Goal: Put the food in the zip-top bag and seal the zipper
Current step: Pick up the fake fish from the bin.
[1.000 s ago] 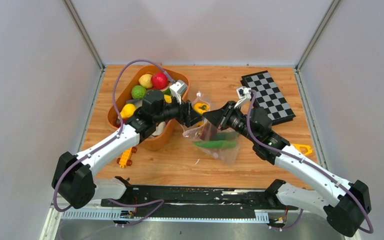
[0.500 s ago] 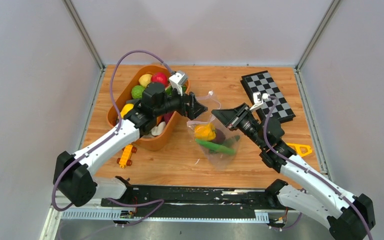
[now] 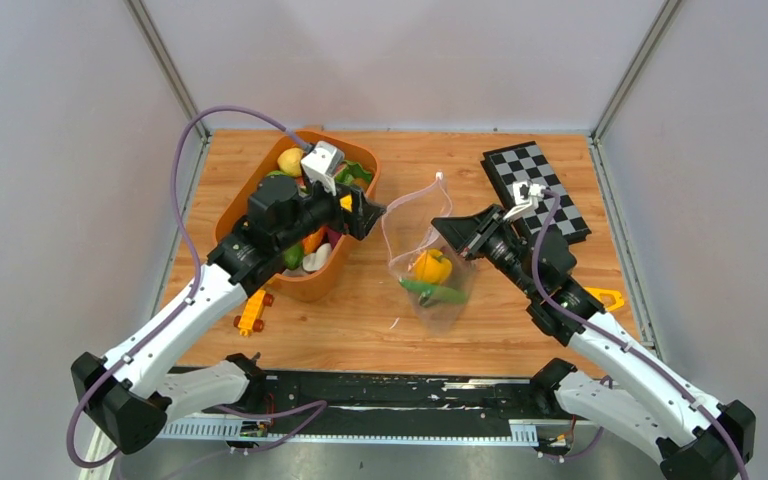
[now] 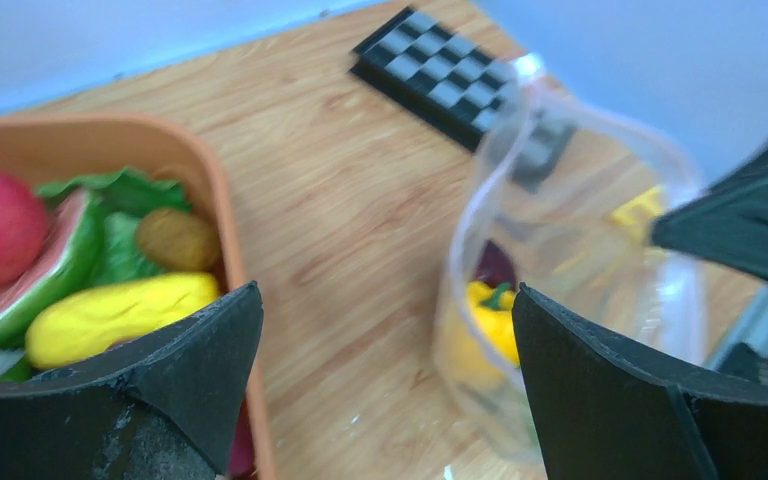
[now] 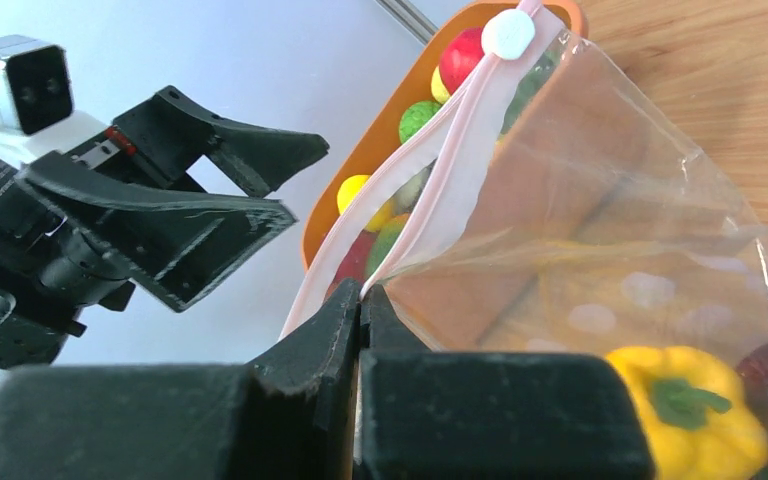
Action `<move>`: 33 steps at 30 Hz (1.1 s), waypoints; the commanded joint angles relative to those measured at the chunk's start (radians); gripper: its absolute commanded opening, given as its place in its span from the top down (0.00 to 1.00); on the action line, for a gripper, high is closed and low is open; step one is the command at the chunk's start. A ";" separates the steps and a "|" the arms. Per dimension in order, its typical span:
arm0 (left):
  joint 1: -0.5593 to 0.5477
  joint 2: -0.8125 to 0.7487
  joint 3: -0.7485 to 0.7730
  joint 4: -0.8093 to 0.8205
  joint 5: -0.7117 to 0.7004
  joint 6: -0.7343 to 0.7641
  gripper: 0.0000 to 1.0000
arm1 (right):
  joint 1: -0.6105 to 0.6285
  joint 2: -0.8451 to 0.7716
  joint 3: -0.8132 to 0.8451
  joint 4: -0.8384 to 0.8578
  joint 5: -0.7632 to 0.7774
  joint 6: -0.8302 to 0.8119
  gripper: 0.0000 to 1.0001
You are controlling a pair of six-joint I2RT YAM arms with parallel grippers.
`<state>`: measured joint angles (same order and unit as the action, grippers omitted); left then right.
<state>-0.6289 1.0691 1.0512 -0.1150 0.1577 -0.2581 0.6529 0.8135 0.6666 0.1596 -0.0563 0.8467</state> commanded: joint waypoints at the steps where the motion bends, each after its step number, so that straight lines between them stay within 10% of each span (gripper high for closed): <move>1: -0.002 0.014 0.018 -0.126 -0.203 0.063 0.00 | -0.003 -0.010 0.097 -0.053 0.022 -0.118 1.00; 23: 0.235 0.453 0.261 -0.406 -0.595 0.403 0.02 | -0.003 0.015 0.114 -0.144 0.018 -0.179 1.00; 33: 0.290 0.607 0.323 -0.403 -0.701 0.418 0.19 | -0.003 -0.073 0.062 -0.092 0.054 -0.190 1.00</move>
<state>-0.3538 1.6741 1.3445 -0.5369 -0.4522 0.1398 0.6529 0.7925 0.7372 0.0051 -0.0330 0.6846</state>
